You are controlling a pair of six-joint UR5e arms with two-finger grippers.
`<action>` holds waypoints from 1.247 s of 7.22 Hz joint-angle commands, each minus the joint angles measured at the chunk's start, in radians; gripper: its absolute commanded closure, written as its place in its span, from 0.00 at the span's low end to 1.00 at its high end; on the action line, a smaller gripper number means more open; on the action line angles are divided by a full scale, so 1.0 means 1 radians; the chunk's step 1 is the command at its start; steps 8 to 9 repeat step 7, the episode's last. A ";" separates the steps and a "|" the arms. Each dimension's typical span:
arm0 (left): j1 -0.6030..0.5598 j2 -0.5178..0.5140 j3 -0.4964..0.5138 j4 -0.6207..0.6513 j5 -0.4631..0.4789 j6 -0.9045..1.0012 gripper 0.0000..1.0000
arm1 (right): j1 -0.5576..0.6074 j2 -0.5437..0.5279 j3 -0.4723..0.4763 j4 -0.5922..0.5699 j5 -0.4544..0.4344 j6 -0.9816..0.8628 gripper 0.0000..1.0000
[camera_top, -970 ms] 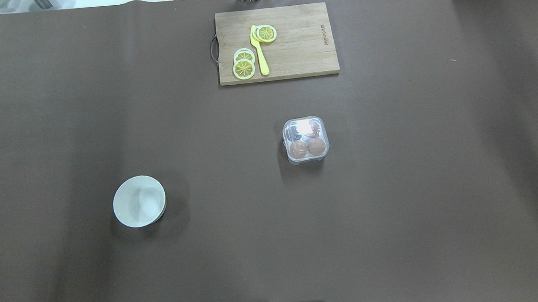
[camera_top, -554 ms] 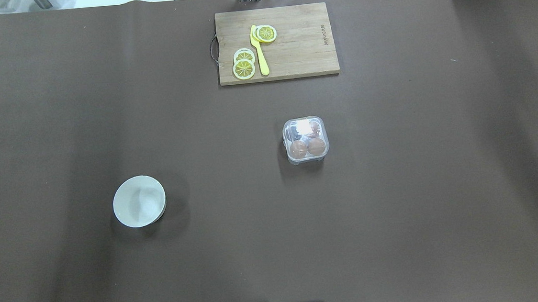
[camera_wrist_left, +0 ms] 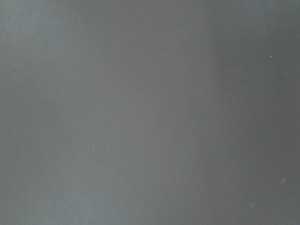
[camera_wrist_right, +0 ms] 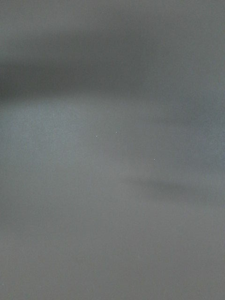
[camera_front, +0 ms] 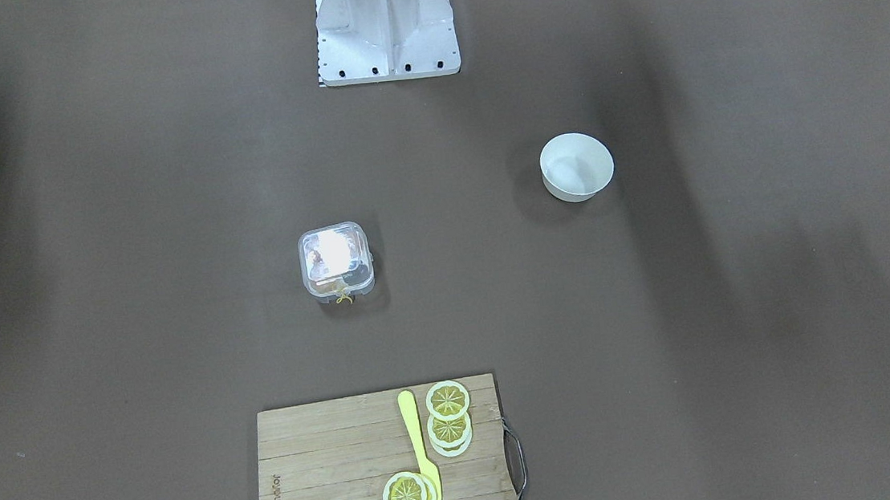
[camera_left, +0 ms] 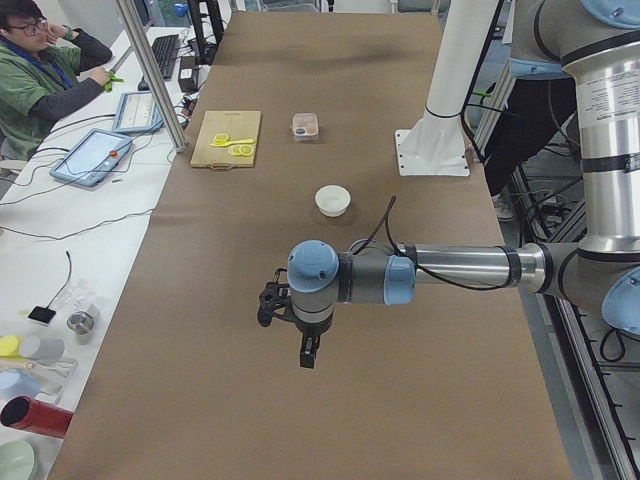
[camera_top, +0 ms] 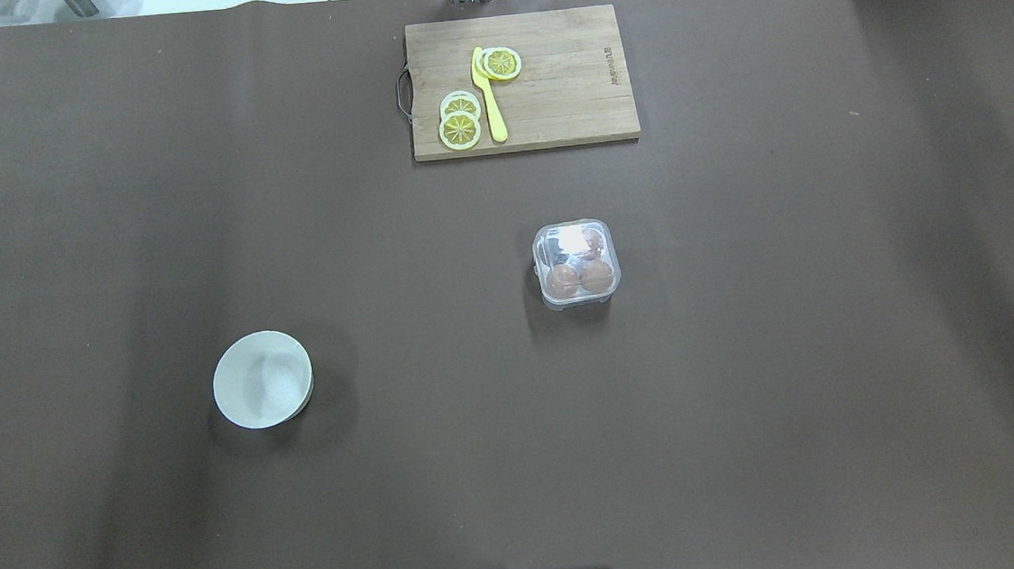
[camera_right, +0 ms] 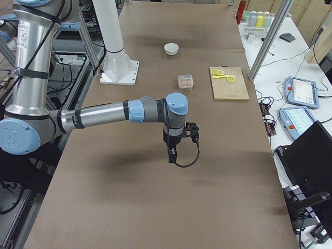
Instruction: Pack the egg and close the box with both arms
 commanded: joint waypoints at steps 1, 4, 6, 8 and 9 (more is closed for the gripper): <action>0.000 -0.008 0.002 0.002 0.003 -0.002 0.00 | 0.000 0.002 0.001 0.000 -0.001 0.000 0.00; 0.000 -0.007 0.002 0.002 0.003 -0.003 0.00 | 0.000 0.006 0.004 0.002 -0.003 0.002 0.00; -0.001 -0.001 -0.001 0.002 0.003 -0.003 0.00 | 0.000 -0.006 0.001 0.052 0.000 0.000 0.00; -0.001 -0.001 -0.003 0.002 0.003 -0.003 0.00 | 0.000 -0.007 0.000 0.051 0.000 0.000 0.00; -0.001 -0.001 -0.003 0.002 0.003 -0.003 0.00 | 0.000 -0.007 0.000 0.051 0.000 0.000 0.00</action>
